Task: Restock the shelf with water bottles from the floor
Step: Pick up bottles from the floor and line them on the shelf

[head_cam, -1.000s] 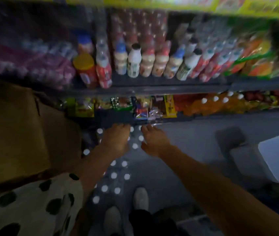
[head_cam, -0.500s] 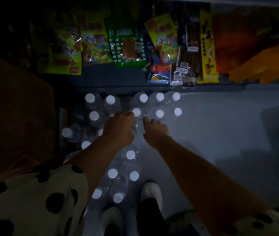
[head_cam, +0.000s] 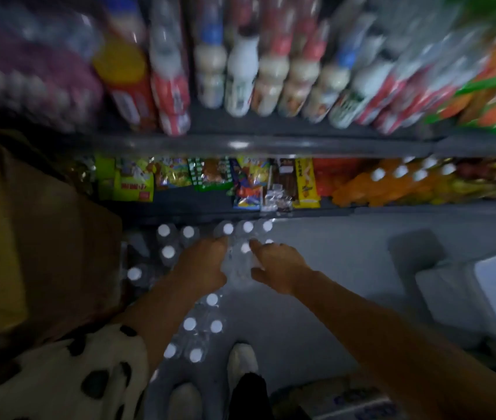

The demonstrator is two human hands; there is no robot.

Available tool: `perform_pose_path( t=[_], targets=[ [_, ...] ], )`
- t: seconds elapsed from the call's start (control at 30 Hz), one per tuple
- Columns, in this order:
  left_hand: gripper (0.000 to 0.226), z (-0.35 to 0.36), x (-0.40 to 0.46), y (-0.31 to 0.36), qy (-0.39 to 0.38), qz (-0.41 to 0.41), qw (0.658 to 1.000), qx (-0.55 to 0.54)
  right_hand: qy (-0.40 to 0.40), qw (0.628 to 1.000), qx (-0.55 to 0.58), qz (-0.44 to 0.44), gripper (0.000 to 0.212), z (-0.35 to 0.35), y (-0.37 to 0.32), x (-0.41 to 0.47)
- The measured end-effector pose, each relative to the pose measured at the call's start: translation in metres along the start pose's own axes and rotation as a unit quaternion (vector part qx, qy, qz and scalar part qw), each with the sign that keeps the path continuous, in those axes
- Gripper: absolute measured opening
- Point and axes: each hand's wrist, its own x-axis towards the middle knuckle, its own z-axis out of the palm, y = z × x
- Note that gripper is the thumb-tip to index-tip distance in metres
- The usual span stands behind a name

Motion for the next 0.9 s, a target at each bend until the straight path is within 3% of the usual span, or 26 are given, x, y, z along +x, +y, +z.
perform_pose_path(
  t=[0.2, 0.3, 0.4, 0.53, 0.77, 0.9],
  targets=[
    [0.043, -0.148, -0.101, 0.092, 0.029, 0.069, 0.997, 0.025, 0.077, 0.996, -0.026, -0.044, 0.046, -0.192, -0.045, -0.173],
    [0.062, -0.222, -0.157, 0.139, 0.04, 0.102, 0.993, 0.034, 0.142, 0.988, -0.015, -0.052, 0.038, -0.278, -0.069, -0.255],
    [0.073, -0.282, -0.21, 0.182, 0.06, 0.132, 0.989, 0.006, 0.218, 0.973, -0.002, -0.081, 0.025, -0.351, -0.09, -0.325],
    [0.087, -0.335, -0.259, 0.219, 0.07, 0.206, 0.975, -0.037, 0.315, 0.941, 0.0, -0.12, 0.024, -0.429, -0.117, -0.399],
    [0.069, -0.406, -0.331, 0.263, 0.123, 0.284, 0.945, -0.11, 0.378, 0.914, -0.011, -0.148, 0.024, -0.506, -0.165, -0.48],
    [0.047, -0.429, -0.356, 0.274, 0.216, 0.31, 0.918, -0.119, 0.401, 0.907, -0.003, -0.13, 0.016, -0.535, -0.186, -0.511]
  ],
)
